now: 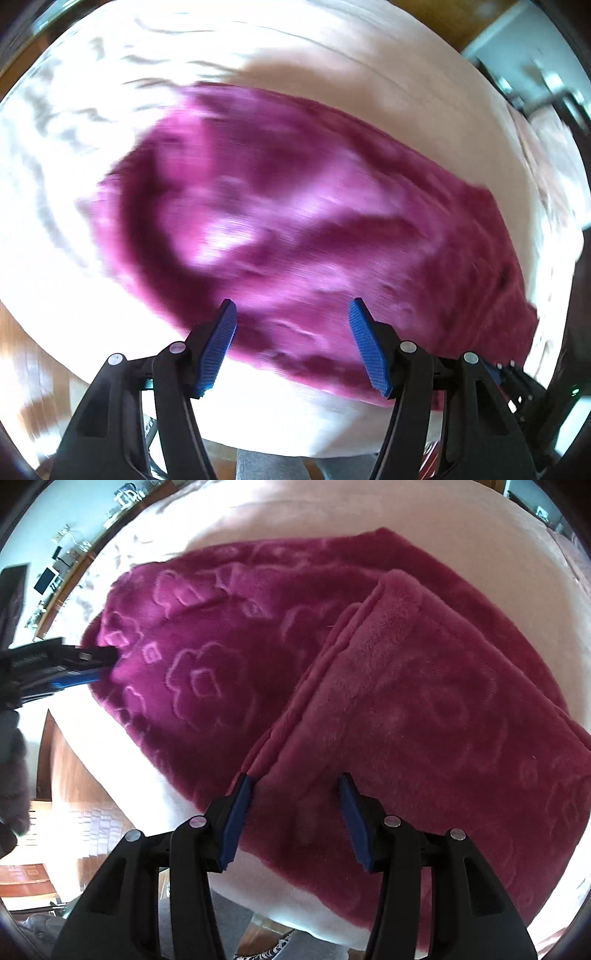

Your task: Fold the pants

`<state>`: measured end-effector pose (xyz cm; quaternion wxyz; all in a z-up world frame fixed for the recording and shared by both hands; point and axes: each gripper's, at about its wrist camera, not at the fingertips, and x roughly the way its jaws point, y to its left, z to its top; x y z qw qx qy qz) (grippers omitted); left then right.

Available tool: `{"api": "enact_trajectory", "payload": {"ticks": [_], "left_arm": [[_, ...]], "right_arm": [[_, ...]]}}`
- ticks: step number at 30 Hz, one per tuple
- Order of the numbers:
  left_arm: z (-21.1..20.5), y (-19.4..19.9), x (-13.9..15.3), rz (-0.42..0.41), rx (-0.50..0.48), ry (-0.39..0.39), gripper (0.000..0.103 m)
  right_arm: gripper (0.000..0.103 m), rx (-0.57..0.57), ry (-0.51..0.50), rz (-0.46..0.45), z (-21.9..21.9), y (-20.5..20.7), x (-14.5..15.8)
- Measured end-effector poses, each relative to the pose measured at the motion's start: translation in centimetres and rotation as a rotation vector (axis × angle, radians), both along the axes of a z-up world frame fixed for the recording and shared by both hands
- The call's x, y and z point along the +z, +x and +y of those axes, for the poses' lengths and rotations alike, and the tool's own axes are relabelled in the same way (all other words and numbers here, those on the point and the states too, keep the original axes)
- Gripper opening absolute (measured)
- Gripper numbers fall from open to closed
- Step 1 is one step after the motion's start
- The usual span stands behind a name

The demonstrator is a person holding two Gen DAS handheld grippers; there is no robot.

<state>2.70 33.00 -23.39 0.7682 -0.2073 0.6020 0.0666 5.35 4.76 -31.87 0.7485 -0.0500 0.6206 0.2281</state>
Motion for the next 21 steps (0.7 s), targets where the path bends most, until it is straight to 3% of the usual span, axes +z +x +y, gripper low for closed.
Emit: {"api": "enact_trajectory", "payload": {"ticks": [8, 12, 21], "left_arm": [[8.4, -1.3, 0.9, -0.022, 0.186, 0.029, 0.063], [12.1, -1.5, 0.0, -0.018, 0.262, 0.003, 0.063], [12.3, 0.4, -5.0, 0.021, 0.277, -0.063, 0.071]], "right_arm": [[0.05, -0.023, -0.021, 0.019, 0.6, 0.2, -0.5], [0.05, -0.037, -0.015, 0.016, 1.0, 0.3, 0.4], [0.05, -0.04, 0.02, -0.032, 1.8, 1.2, 4.4]]}}
